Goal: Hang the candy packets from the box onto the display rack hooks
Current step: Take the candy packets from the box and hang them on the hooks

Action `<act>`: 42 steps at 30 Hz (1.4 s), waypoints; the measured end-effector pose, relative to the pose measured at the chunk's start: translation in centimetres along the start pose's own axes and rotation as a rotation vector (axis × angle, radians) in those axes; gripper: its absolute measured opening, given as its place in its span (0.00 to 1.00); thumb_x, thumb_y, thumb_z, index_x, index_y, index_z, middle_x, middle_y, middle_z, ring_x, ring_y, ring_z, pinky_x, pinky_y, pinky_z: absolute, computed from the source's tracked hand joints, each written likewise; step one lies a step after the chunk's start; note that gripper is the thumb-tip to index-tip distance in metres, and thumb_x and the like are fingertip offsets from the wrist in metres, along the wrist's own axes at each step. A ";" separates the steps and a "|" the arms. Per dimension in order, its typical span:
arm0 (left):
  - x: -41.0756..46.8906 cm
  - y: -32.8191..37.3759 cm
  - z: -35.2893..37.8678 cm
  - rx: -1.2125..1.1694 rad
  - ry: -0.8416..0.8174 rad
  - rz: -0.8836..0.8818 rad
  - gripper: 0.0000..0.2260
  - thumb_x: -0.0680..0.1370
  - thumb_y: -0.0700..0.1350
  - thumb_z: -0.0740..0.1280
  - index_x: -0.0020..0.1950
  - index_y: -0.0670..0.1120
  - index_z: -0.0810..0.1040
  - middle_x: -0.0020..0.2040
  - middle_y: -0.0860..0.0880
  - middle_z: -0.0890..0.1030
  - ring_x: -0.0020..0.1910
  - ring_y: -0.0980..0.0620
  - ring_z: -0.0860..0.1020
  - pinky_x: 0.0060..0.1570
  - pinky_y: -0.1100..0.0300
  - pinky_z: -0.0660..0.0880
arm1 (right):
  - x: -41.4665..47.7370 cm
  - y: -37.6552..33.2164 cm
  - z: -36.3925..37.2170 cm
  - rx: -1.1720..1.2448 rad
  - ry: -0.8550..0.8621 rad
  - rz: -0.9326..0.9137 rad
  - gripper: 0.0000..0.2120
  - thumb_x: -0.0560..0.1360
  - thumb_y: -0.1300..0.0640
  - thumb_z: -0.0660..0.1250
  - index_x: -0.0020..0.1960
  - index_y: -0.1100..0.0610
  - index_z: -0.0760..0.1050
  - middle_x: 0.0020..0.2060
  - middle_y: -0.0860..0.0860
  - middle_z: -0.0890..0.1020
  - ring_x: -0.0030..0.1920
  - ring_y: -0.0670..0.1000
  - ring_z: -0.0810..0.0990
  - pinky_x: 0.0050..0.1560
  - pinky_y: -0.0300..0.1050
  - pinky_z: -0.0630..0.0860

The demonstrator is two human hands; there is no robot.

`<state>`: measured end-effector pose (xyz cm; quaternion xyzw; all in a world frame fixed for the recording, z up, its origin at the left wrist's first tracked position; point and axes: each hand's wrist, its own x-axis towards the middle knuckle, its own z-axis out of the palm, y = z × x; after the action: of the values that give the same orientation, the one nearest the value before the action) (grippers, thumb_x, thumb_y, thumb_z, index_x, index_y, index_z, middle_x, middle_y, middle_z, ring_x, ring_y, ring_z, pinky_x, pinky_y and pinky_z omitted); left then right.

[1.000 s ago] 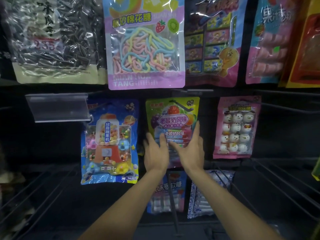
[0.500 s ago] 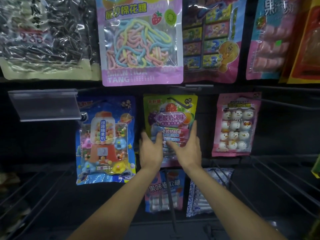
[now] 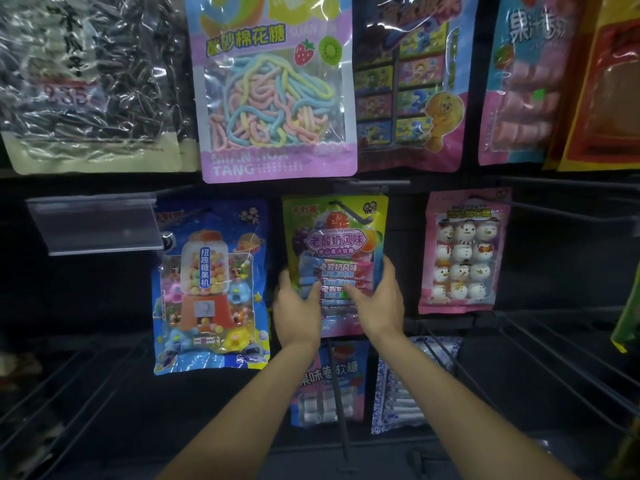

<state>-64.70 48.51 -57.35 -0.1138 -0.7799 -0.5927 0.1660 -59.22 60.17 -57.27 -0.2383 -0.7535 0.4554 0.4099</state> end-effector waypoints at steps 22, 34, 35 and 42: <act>-6.3 5.4 -6.4 0.518 -0.429 0.094 0.28 0.80 0.53 0.68 0.78 0.51 0.63 0.71 0.43 0.72 0.67 0.41 0.75 0.62 0.47 0.75 | -5.7 -4.5 -7.4 -0.596 -0.297 -0.208 0.32 0.82 0.57 0.68 0.82 0.50 0.60 0.75 0.58 0.68 0.76 0.61 0.67 0.69 0.58 0.74; -3.2 2.6 -3.4 1.277 -0.627 0.563 0.41 0.83 0.59 0.62 0.85 0.53 0.36 0.83 0.49 0.28 0.84 0.41 0.35 0.82 0.39 0.45 | -3.0 -1.7 -5.7 -1.146 -0.588 -0.469 0.50 0.80 0.58 0.71 0.86 0.53 0.38 0.83 0.52 0.29 0.84 0.58 0.33 0.84 0.61 0.48; -3.0 2.4 -3.2 1.276 -0.622 0.561 0.41 0.83 0.59 0.62 0.85 0.53 0.37 0.82 0.49 0.28 0.84 0.41 0.35 0.82 0.39 0.45 | -2.8 -1.5 -5.5 -1.150 -0.588 -0.468 0.50 0.80 0.57 0.72 0.86 0.53 0.38 0.82 0.51 0.28 0.84 0.58 0.33 0.84 0.61 0.47; -2.7 2.0 -3.2 1.292 -0.620 0.558 0.40 0.83 0.60 0.63 0.86 0.52 0.42 0.82 0.50 0.27 0.84 0.42 0.35 0.82 0.39 0.49 | -2.6 -1.2 -5.1 -1.174 -0.600 -0.443 0.50 0.79 0.59 0.71 0.86 0.52 0.38 0.82 0.51 0.27 0.84 0.57 0.34 0.84 0.61 0.46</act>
<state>-61.06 46.04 -55.87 -0.3480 -0.9245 0.1033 0.1167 -53.45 60.21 -56.01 -0.1249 -0.9868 -0.0758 0.0705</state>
